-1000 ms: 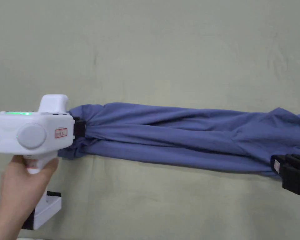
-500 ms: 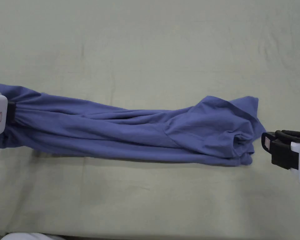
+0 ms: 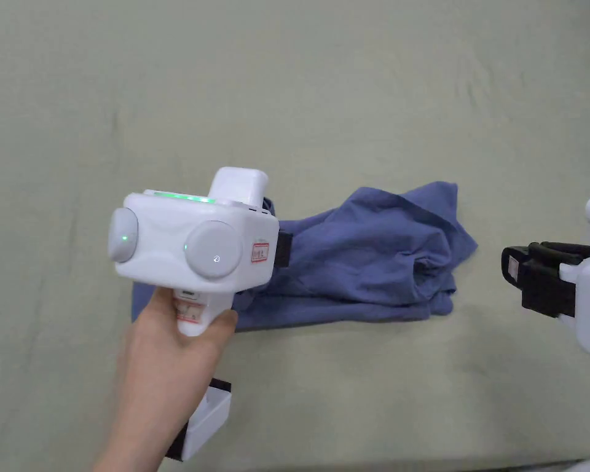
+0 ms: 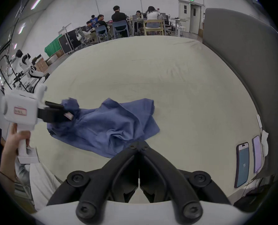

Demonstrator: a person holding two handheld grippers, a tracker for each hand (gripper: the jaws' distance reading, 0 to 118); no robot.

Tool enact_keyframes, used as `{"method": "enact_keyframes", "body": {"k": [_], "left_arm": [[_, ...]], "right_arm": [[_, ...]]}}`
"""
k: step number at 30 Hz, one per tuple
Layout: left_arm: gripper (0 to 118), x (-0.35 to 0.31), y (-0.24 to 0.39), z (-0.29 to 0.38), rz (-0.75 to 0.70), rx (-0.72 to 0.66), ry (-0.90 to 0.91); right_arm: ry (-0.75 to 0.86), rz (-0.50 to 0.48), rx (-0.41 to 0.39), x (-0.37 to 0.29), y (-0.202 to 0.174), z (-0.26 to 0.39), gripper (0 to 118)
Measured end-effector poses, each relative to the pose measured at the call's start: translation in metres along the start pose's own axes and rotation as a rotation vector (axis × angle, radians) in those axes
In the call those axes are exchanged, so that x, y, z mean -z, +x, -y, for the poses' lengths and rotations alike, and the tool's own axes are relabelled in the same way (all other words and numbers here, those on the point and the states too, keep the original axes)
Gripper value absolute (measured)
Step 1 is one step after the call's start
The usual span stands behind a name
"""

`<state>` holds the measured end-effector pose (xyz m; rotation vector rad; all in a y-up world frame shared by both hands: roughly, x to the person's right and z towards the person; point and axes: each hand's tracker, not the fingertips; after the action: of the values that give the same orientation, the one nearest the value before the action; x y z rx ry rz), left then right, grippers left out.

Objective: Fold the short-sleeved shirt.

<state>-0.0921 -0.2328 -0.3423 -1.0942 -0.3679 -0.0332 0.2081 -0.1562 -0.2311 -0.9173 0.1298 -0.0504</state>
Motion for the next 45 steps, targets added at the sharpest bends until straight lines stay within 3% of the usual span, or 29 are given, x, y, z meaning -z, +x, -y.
{"method": "enact_keyframes", "body": {"k": [2, 4, 5, 6, 7, 11, 14, 15, 16, 17, 18, 24, 27, 29, 36, 40, 45], "left_arm": [[11, 0.011, -0.004, 0.010, -0.051, 0.011, 0.027], [26, 0.007, -0.016, 0.013, -0.030, -0.035, 0.036], [42, 0.000, -0.023, 0.013, 0.001, -0.079, 0.046], [72, -0.013, -0.028, 0.013, 0.022, -0.107, 0.053], [84, -0.030, -0.034, 0.015, 0.023, -0.102, 0.072], [84, -0.133, -0.056, 0.018, -0.108, -0.037, 0.304], [103, -0.160, -0.084, 0.011, -0.192, -0.078, 0.337], [103, -0.159, -0.093, 0.008, -0.157, -0.121, 0.280], [93, -0.149, -0.103, 0.007, -0.111, -0.148, 0.247], [57, -0.136, -0.105, 0.008, -0.098, -0.140, 0.276], [0, -0.119, -0.101, 0.005, -0.120, -0.140, 0.280], [0, -0.003, -0.027, 0.004, -0.006, -0.019, 0.023], [0, 0.041, 0.009, 0.016, -0.134, 0.089, -0.028], [0, 0.027, 0.032, 0.011, -0.234, 0.175, 0.026], [0, 0.012, 0.081, 0.009, -0.171, 0.304, 0.038], [0, -0.037, 0.070, 0.007, -0.039, 0.211, 0.114], [0, -0.128, 0.007, 0.017, -0.190, 0.144, 0.227]], "right_arm": [[-0.006, 0.013, 0.007, -0.002, 0.005, 0.003, 2], [-0.013, 0.010, 0.021, -0.002, 0.010, 0.005, 2], [-0.012, -0.002, 0.037, -0.002, 0.013, 0.006, 2], [-0.011, -0.012, 0.052, -0.002, 0.014, 0.006, 2], [-0.008, -0.019, 0.063, -0.002, 0.015, 0.006, 2], [-0.009, -0.026, 0.065, -0.002, 0.013, 0.007, 2], [-0.026, -0.012, 0.042, 0.003, 0.009, 0.007, 2], [-0.028, -0.011, 0.039, 0.005, 0.008, 0.007, 2], [-0.030, -0.012, 0.039, 0.006, 0.007, 0.008, 2], [-0.033, -0.016, 0.039, 0.007, 0.007, 0.008, 2], [-0.035, -0.020, 0.042, 0.007, 0.007, 0.009, 2], [-0.068, 0.002, 0.042, 0.012, 0.011, 0.013, 2], [-0.078, 0.017, 0.069, 0.014, 0.019, 0.017, 2], [-0.080, 0.020, 0.080, 0.013, 0.022, 0.018, 2], [-0.062, 0.016, 0.074, 0.008, 0.020, 0.013, 2], [-0.027, -0.001, 0.075, -0.003, 0.019, 0.007, 2], [-0.006, 0.005, 0.057, -0.014, 0.012, 0.003, 2]]}}
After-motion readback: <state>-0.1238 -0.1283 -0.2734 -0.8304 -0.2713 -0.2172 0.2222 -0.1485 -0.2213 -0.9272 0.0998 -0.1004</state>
